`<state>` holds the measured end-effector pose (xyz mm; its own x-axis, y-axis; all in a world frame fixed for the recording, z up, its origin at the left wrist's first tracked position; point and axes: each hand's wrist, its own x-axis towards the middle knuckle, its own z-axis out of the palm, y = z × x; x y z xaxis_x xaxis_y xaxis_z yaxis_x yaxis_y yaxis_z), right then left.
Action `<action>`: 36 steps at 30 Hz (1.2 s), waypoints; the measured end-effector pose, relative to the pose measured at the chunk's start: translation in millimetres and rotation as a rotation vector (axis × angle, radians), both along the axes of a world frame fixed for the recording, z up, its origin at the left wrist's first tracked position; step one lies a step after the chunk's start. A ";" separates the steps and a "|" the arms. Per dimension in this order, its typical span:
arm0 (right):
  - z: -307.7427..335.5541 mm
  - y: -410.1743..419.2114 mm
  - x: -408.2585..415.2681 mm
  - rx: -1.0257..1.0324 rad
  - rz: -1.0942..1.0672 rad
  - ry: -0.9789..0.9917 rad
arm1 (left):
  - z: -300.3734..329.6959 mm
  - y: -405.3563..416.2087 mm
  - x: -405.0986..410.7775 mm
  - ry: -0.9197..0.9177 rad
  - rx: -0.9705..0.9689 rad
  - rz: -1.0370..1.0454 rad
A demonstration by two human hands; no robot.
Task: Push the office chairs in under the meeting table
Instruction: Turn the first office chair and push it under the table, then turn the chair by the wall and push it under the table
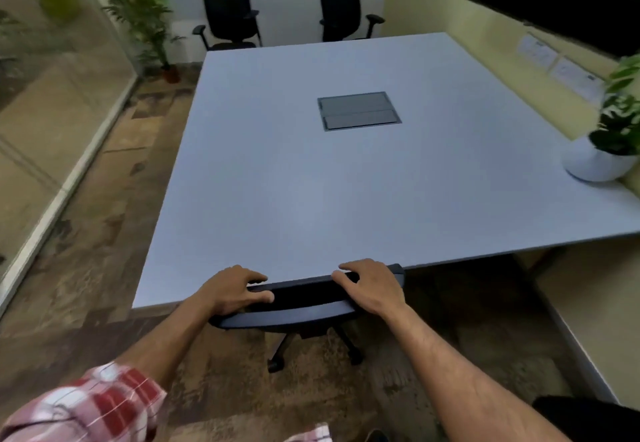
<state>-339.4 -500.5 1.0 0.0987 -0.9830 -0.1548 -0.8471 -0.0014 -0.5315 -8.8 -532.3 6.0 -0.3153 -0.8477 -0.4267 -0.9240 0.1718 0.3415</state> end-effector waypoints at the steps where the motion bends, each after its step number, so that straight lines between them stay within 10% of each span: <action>1: 2.4 5.3 -5.0 0.002 -0.024 -0.063 | 1.5 3.2 -5.5 0.030 -0.025 -0.009; 19: 19.2 307.4 -181.4 -0.114 -0.678 -0.063 | 8.3 101.7 -312.5 0.374 -0.242 -0.597; 36: 47.6 662.7 -390.9 -0.076 -0.982 0.066 | 6.4 441.3 -564.0 0.487 -0.062 -0.899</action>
